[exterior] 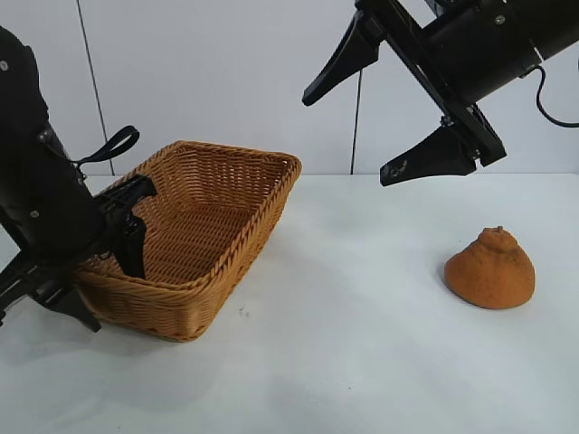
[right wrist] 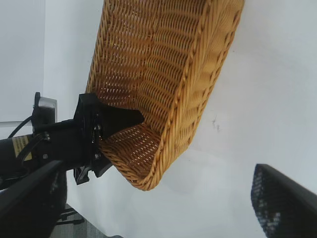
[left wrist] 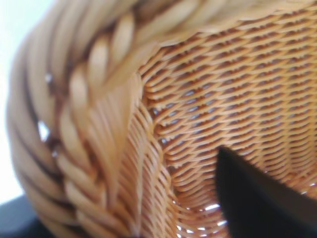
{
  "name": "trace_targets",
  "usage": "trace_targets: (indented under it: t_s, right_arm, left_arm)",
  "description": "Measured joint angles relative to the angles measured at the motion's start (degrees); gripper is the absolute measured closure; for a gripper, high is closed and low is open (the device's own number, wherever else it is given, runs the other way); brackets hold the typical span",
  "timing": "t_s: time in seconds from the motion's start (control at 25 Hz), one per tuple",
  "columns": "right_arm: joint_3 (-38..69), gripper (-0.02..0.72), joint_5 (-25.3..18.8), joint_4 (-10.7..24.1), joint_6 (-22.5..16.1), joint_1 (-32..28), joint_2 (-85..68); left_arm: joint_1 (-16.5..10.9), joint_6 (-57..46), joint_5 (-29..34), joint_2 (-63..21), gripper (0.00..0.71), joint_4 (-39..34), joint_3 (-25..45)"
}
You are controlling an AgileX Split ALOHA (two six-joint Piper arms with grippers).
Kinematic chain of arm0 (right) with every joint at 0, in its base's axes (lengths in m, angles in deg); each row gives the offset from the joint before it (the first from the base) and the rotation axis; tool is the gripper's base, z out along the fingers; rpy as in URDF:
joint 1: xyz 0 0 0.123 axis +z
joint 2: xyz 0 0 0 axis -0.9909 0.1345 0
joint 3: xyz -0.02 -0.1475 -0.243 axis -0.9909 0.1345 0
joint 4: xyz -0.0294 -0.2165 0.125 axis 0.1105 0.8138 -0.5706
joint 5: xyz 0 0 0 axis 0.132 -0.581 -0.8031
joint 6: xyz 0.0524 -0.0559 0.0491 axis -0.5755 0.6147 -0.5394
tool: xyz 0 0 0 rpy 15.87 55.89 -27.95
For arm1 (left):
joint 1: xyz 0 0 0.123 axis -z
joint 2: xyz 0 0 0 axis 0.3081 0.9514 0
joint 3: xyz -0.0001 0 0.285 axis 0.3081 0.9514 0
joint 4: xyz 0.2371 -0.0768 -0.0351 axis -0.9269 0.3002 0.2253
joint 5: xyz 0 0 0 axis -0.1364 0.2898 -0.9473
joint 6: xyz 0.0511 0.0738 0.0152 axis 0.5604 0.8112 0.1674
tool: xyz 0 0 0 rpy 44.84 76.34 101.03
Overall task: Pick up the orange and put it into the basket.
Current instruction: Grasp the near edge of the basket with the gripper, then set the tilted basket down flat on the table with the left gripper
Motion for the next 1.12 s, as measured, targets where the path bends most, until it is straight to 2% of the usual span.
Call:
trace_targets:
  t_s: [0.08,0.16,0.28,0.44,0.48,0.52,0.68,0.92,1.12]
  right_arm:
    - [0.0,0.010,0.0,0.0,0.0,0.0,0.0]
    - [0.0,0.010,0.0,0.0,0.0,0.0,0.0]
    - [0.0,0.010,0.0,0.0,0.0,0.0,0.0]
    - [0.0,0.010,-0.1,0.0,0.0,0.0,0.0]
    - [0.0,0.010,-0.1,0.0,0.0,0.0,0.0]
    - [0.0,0.010,-0.1,0.0,0.0,0.0,0.0]
    - [0.0,0.010,0.0,0.0,0.0,0.0,0.0]
    - [0.0,0.010,0.0,0.0,0.0,0.0,0.0]
    - [0.0,0.010,-0.2,0.0,0.0,0.0,0.0]
  left_arm:
    - [0.0,-1.2,0.3,0.0,0.561,0.6,0.0]
    - [-0.1,-1.4,0.4,0.0,0.626,0.8,-0.3]
    - [-0.6,0.7,3.4,0.0,0.625,3.2,-1.9]
    - [-3.8,10.8,7.2,0.0,0.625,9.1,-6.8]
    - [-3.8,10.8,7.2,0.0,0.625,9.1,-6.8]
    - [-5.6,16.5,8.8,0.2,0.625,11.7,-9.0]
    - [-7.5,23.8,9.8,0.4,0.625,12.8,-12.7]
    - [-7.6,32.5,13.6,1.1,0.625,9.7,-16.1]
    - [-7.8,41.2,22.7,6.9,0.625,9.3,-23.9]
